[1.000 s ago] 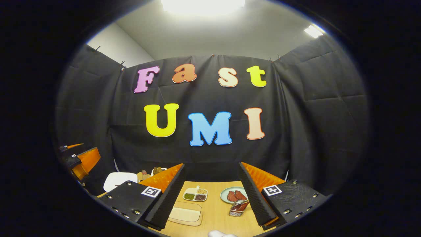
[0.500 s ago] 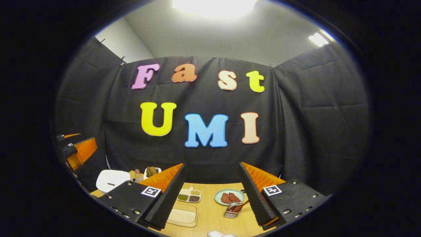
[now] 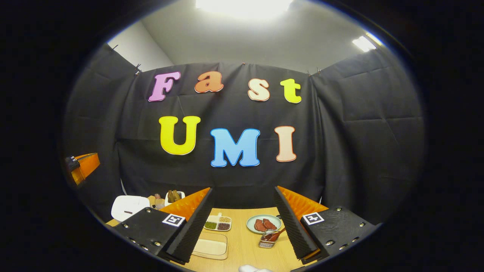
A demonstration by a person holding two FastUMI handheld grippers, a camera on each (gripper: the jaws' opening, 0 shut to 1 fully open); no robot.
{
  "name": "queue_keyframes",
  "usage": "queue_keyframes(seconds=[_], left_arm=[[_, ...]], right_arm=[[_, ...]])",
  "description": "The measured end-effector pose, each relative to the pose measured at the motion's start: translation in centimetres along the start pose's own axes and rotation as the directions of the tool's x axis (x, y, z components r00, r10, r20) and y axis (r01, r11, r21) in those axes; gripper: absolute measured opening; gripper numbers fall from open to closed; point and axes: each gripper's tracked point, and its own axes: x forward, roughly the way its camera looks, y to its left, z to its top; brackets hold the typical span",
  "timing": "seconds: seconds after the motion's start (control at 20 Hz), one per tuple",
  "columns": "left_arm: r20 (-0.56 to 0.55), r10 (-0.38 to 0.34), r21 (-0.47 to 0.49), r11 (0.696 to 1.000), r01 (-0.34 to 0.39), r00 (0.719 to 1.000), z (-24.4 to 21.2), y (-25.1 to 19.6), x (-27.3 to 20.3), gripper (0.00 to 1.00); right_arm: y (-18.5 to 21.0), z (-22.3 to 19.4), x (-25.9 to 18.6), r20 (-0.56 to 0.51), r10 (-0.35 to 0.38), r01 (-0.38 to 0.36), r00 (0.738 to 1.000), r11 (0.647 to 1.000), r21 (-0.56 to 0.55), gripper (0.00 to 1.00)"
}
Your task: Close the left gripper, press the button to open the rice cooker; take a wooden spoon from the chopstick holder with the right hand, scoop a spoonful of rice and pour it into the rice cooker, then put the wooden spoon back into the chopstick holder.
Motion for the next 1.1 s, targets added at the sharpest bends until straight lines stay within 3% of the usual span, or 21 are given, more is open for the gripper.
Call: queue_keyframes(seconds=[0.25, 0.45, 0.6, 0.8, 1.1], left_arm=[[-0.015, 0.025, 0.005, 1.0, -0.025, 1.0, -0.9, 1.7, 2.0, 0.06], [-0.057, 0.105, 0.015, 0.994, -0.104, 0.993, -4.3, 5.5, 5.4, 0.08], [-0.13, 0.19, 0.015, 0.982, -0.189, 0.973, -9.4, 9.4, 8.4, 0.09], [-0.278, 0.278, 0.019, 0.959, -0.284, 0.919, -18.6, 14.0, 11.1, 0.08], [-0.473, 0.36, 0.054, 0.923, -0.382, 0.804, -30.6, 17.8, 11.9, 0.09]], right_arm=[[0.3, 0.1, 0.2, -0.007, 0.001, -0.001, 1.0, 1.0, -0.006, 0.97], [-0.1, 0.4, 0.3, -0.016, -0.018, 0.018, 1.0, 1.0, -0.023, 0.97], [-0.6, 0.2, 0.3, -0.026, -0.041, 0.04, 0.999, 0.998, -0.043, 0.97], [-1.5, -0.6, 0.6, -0.059, -0.077, 0.073, 0.995, 0.995, -0.066, 0.97], [-2.9, -2.0, 1.3, -0.119, -0.111, 0.099, 0.987, 0.989, -0.107, 0.97]])
